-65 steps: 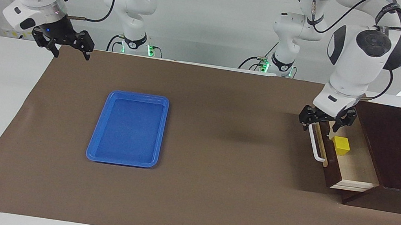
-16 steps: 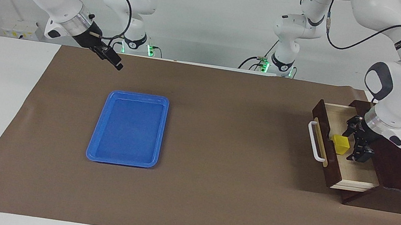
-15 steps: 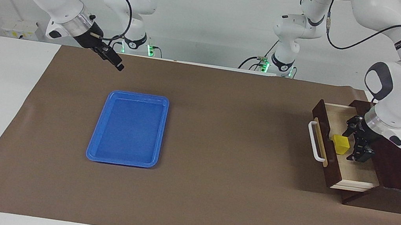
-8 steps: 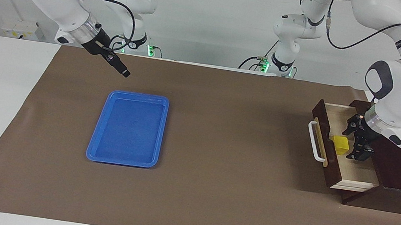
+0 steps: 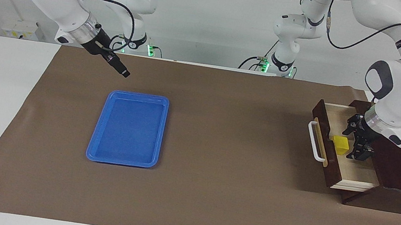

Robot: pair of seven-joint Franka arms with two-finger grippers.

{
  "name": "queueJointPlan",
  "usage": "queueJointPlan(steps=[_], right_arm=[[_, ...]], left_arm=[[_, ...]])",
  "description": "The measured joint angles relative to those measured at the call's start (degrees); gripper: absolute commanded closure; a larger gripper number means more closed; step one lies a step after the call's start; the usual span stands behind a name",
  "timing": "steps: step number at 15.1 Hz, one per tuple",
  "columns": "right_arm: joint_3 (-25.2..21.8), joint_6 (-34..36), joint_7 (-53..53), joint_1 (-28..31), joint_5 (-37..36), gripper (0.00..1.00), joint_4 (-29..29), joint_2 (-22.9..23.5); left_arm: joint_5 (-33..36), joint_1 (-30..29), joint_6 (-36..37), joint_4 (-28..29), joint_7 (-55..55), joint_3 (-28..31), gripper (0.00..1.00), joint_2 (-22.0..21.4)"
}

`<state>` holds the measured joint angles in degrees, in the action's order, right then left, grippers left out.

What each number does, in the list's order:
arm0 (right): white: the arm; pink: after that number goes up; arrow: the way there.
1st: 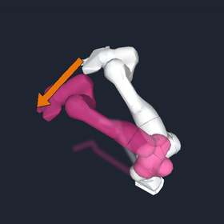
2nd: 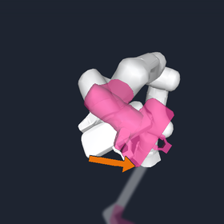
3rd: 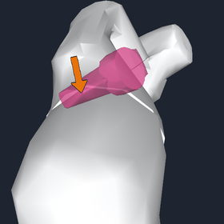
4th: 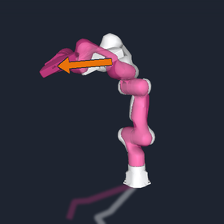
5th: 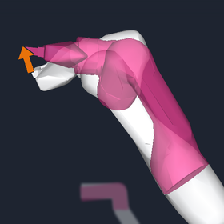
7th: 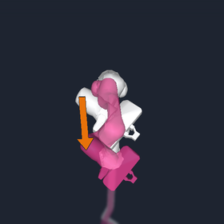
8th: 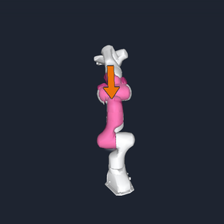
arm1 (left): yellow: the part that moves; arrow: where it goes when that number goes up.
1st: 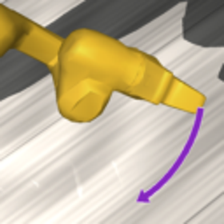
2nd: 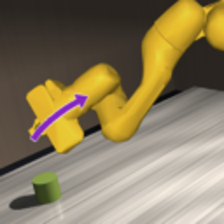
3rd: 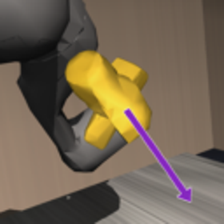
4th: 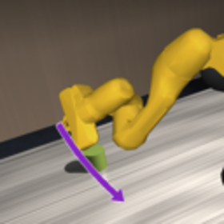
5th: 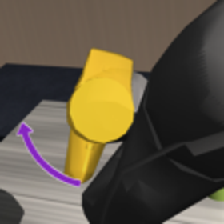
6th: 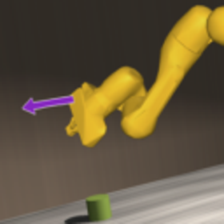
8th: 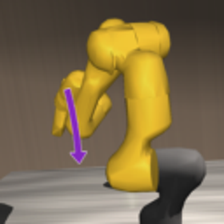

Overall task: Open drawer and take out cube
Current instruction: 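Lift the cube with the left gripper while the right gripper approaches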

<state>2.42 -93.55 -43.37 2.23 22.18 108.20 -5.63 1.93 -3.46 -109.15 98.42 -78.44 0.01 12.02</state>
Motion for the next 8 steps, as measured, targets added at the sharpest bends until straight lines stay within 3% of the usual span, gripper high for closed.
queueJointPlan(steps=[8], right_arm=[[-0.02, 0.00, -0.06, 0.08, 0.00, 0.00, 0.00, 0.00]], left_arm=[[0.02, 0.00, -0.05, 0.66, 0.00, 0.00, 0.00, 0.00]])
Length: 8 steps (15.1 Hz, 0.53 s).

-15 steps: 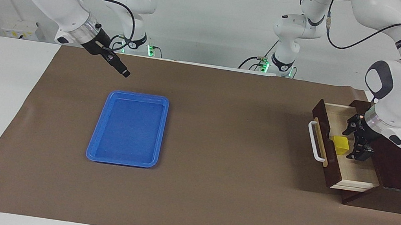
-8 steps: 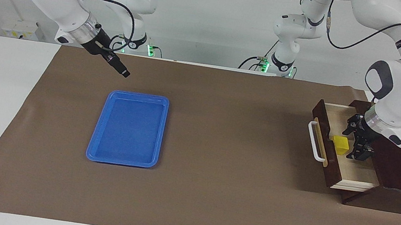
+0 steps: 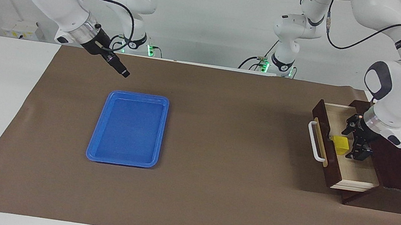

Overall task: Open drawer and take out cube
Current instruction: 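Lift the cube with the left gripper while the right gripper approaches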

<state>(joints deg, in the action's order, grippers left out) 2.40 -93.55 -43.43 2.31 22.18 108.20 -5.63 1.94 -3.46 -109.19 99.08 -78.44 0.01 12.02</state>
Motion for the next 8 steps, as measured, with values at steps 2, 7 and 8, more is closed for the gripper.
queueJointPlan(steps=[2, 7, 8], right_arm=[[-0.01, 0.00, 0.00, 0.02, 0.00, 0.00, 0.00, 0.00], [-0.04, 0.00, 0.00, 0.04, 0.00, 0.00, 0.00, 0.00], [-0.04, 0.00, 0.00, 0.04, 0.00, 0.00, 0.00, 0.00]], left_arm=[[0.00, 0.00, -0.34, 0.51, 0.00, 0.00, 0.00, 0.00], [0.00, 0.00, -3.73, 2.98, 0.00, -0.02, 0.10, -0.18], [0.00, 0.00, -3.84, 3.19, 0.00, -0.02, 0.23, -0.29]])
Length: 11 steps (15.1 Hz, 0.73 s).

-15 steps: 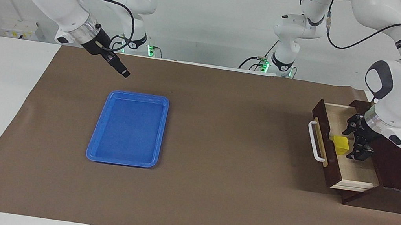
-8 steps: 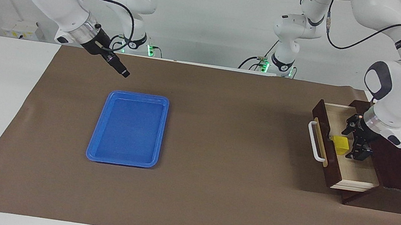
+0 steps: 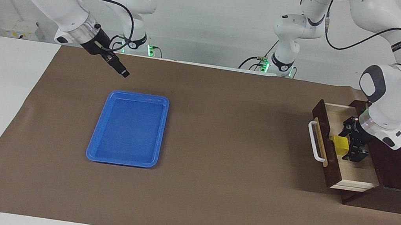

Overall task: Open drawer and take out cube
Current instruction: 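Lift the cube with the left gripper while the right gripper approaches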

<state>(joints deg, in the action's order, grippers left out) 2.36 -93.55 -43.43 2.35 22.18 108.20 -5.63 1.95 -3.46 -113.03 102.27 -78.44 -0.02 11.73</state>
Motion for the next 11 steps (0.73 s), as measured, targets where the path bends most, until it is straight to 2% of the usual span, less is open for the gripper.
queueJointPlan(steps=[1, 2, 3, 4, 8, 11], right_arm=[[0.00, 0.00, 0.00, 0.00, 0.00, 0.00, 0.00, 0.00], [0.00, 0.00, 0.00, 0.00, 0.00, 0.00, 0.00, 0.00], [0.00, 0.00, 0.00, 0.00, 0.00, 0.00, 0.00, 0.00], [0.00, 0.00, 0.00, 0.00, 0.00, 0.00, 0.00, 0.00], [0.00, 0.00, 0.00, 0.00, 0.00, 0.00, 0.00, 0.00], [-0.01, 0.00, -0.52, 0.02, 0.00, 0.00, 0.01, 0.01]], left_arm=[[0.00, 0.00, -0.03, 0.07, 0.00, 0.00, 0.35, -0.13], [0.00, 0.00, -0.08, 0.08, 0.00, -0.01, 0.56, -0.29], [0.00, 0.00, -0.14, 0.08, 0.00, -0.01, 0.91, -0.45], [0.00, 0.00, -0.19, 0.04, 0.00, -0.03, 1.00, -0.58], [0.00, 0.02, 0.77, -1.94, 0.01, -0.21, 1.00, -0.77], [-0.33, 0.03, 7.59, -8.38, -0.02, -0.26, 1.00, -0.71]])
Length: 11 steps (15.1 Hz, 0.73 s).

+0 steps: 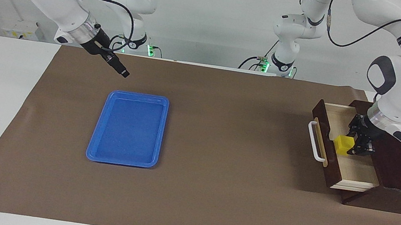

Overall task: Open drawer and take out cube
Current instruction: 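Lift the cube with the left gripper while the right gripper approaches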

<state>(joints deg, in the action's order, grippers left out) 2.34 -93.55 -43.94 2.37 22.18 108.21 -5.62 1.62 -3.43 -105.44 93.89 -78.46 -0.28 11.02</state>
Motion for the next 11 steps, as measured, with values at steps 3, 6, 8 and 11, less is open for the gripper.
queueJointPlan(steps=[3, 6, 8, 11], right_arm=[[0.02, -0.27, -3.95, -0.01, 1.64, 0.00, 0.08, 0.51], [0.06, -1.46, -8.10, -0.78, 3.83, 0.00, 0.17, 1.76], [0.11, -2.16, -11.61, -1.77, 6.24, 0.00, 0.25, 2.83], [0.13, -4.85, -18.06, -4.85, 10.54, 0.00, 0.39, 5.06]], left_arm=[[-1.68, 1.18, 8.73, -7.51, -0.68, -0.39, 1.00, 0.25], [-1.73, 7.94, 13.39, -11.52, -11.98, -0.61, 1.00, 1.36], [-1.69, 14.04, 13.57, -11.99, -21.10, -0.77, 1.00, 2.17], [-1.65, 23.22, 13.57, -12.13, -34.37, -1.01, 1.00, 2.91]])
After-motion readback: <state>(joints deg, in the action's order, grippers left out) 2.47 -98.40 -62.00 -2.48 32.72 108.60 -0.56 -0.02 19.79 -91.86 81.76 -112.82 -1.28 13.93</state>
